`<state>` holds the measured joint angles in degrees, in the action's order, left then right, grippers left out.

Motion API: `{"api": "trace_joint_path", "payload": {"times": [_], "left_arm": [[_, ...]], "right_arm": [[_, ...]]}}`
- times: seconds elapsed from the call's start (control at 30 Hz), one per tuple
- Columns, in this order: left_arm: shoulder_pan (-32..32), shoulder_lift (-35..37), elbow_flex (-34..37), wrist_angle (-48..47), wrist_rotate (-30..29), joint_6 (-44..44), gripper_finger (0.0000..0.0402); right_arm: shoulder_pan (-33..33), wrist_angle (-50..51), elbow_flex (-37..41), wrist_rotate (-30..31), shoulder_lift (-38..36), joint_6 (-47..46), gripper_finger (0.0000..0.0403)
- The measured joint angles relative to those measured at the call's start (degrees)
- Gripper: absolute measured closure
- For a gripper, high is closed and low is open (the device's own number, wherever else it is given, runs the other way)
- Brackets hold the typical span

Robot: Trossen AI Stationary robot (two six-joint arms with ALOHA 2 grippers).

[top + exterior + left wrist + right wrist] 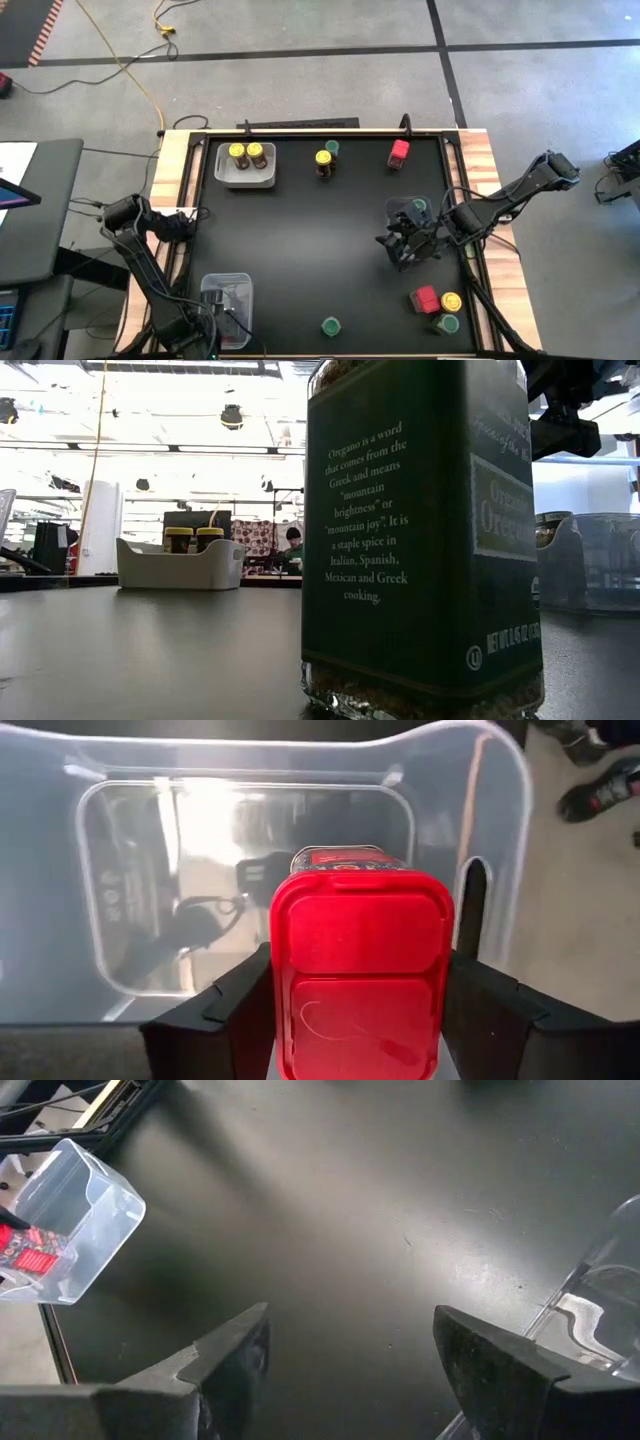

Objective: Sort spices by type
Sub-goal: Put the left red seasoning can into the transparent bin

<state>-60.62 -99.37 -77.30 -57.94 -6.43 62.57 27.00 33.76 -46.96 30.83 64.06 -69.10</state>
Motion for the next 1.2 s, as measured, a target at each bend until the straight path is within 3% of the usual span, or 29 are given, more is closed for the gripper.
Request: {"api": "trace_joint_path", "payload": {"times": [1.2], "left_arm": [[0.7, -0.4, 0.7, 0.4, -0.1, 1.1, 0.0177]], "right_arm": [[0.0, 0.0, 0.0, 0.0, 0.0, 0.0, 0.0097]]}}
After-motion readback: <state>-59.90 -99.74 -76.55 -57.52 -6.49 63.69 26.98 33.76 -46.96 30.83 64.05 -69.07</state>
